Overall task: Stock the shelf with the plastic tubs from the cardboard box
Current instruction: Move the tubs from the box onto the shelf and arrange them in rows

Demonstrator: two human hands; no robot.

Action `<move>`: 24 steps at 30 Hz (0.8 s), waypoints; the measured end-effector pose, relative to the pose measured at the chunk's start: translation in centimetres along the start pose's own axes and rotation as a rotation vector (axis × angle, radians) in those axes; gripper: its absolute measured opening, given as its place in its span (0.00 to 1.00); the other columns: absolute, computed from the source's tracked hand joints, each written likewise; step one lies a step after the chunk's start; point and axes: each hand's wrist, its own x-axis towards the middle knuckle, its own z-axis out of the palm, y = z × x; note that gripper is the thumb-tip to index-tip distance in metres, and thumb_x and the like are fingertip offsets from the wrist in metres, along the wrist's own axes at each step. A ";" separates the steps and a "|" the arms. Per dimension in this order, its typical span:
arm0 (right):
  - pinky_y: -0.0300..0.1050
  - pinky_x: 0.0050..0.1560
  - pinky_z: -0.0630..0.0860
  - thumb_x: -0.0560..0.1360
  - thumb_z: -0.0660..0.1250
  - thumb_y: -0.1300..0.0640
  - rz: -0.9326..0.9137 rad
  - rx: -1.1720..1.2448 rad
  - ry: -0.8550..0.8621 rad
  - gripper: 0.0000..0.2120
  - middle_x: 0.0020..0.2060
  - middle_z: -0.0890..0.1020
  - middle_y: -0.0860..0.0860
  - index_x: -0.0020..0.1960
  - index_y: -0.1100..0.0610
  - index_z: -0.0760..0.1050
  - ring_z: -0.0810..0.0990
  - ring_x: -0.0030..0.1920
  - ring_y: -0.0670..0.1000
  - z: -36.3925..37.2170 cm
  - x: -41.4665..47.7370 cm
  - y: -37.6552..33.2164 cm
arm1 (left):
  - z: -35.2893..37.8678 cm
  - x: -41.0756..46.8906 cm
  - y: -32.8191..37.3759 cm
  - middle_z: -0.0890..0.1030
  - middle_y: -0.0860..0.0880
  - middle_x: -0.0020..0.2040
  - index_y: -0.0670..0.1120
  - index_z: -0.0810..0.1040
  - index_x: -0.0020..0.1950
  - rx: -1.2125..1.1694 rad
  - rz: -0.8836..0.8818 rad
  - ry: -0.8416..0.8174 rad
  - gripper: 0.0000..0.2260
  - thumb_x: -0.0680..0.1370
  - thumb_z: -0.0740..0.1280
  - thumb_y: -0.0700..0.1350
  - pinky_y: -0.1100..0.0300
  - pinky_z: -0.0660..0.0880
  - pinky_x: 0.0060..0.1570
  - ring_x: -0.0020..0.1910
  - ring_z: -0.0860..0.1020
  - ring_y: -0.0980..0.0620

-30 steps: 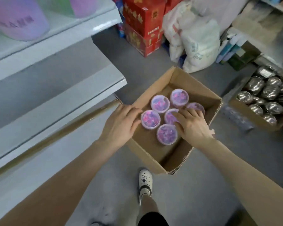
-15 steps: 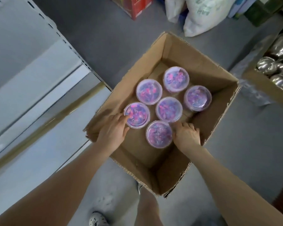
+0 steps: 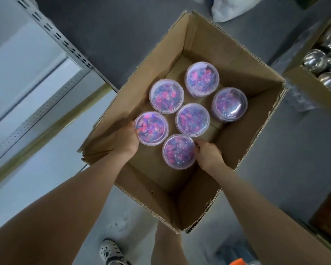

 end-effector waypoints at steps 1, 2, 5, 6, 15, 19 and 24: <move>0.53 0.60 0.70 0.81 0.56 0.52 -0.006 0.005 -0.001 0.13 0.56 0.80 0.59 0.63 0.53 0.72 0.74 0.61 0.61 -0.2 -0.2 -0.1 | -0.3 -0.3 0.1 0.80 0.41 0.56 0.42 0.74 0.59 -0.013 0.015 0.010 0.11 0.80 0.60 0.44 0.54 0.71 0.48 0.55 0.77 0.40; 0.53 0.59 0.70 0.81 0.56 0.53 -0.012 -0.005 0.003 0.13 0.55 0.80 0.59 0.63 0.53 0.72 0.73 0.61 0.61 -0.4 -0.4 -0.3 | -0.7 -0.8 0.2 0.80 0.42 0.56 0.42 0.74 0.59 -0.025 0.036 0.017 0.11 0.79 0.61 0.45 0.55 0.70 0.47 0.54 0.78 0.40; 0.51 0.58 0.70 0.80 0.57 0.56 -0.041 -0.090 0.042 0.14 0.54 0.80 0.59 0.64 0.53 0.72 0.73 0.61 0.60 -1.4 -1.5 -0.8 | -2.2 -2.8 0.4 0.80 0.44 0.54 0.43 0.74 0.59 -0.009 0.107 0.051 0.14 0.77 0.65 0.48 0.61 0.68 0.41 0.52 0.79 0.44; 0.51 0.58 0.71 0.79 0.57 0.57 -0.048 -0.116 0.057 0.15 0.54 0.80 0.59 0.64 0.53 0.73 0.73 0.61 0.59 -1.8 -2.1 -1.0 | -2.8 -3.7 0.5 0.81 0.45 0.54 0.44 0.73 0.59 -0.002 0.122 0.070 0.15 0.76 0.66 0.49 0.62 0.68 0.40 0.52 0.79 0.45; 0.55 0.57 0.69 0.79 0.57 0.59 -0.141 0.000 0.359 0.12 0.52 0.79 0.62 0.58 0.60 0.74 0.72 0.59 0.63 -7.8 -10.9 -3.7 | -9.8 -11.8 -1.4 0.79 0.46 0.51 0.48 0.74 0.55 -0.027 0.202 0.208 0.12 0.73 0.67 0.47 0.54 0.74 0.47 0.51 0.78 0.44; 0.56 0.54 0.72 0.80 0.57 0.59 -0.212 0.026 0.539 0.11 0.50 0.80 0.65 0.54 0.63 0.76 0.75 0.54 0.66 -9.9 -16.5 -6.5 | -13.1 -16.8 -4.1 0.79 0.47 0.51 0.48 0.73 0.57 0.003 0.238 0.274 0.12 0.74 0.65 0.47 0.56 0.72 0.44 0.49 0.79 0.45; 0.53 0.49 0.74 0.81 0.54 0.57 -0.263 0.039 0.567 0.14 0.47 0.80 0.64 0.54 0.63 0.75 0.78 0.50 0.65 -10.8 -24.1 -11.6 | -17.8 -25.1 -9.0 0.78 0.41 0.52 0.42 0.74 0.59 -0.029 0.279 0.395 0.12 0.78 0.57 0.41 0.51 0.71 0.48 0.52 0.77 0.39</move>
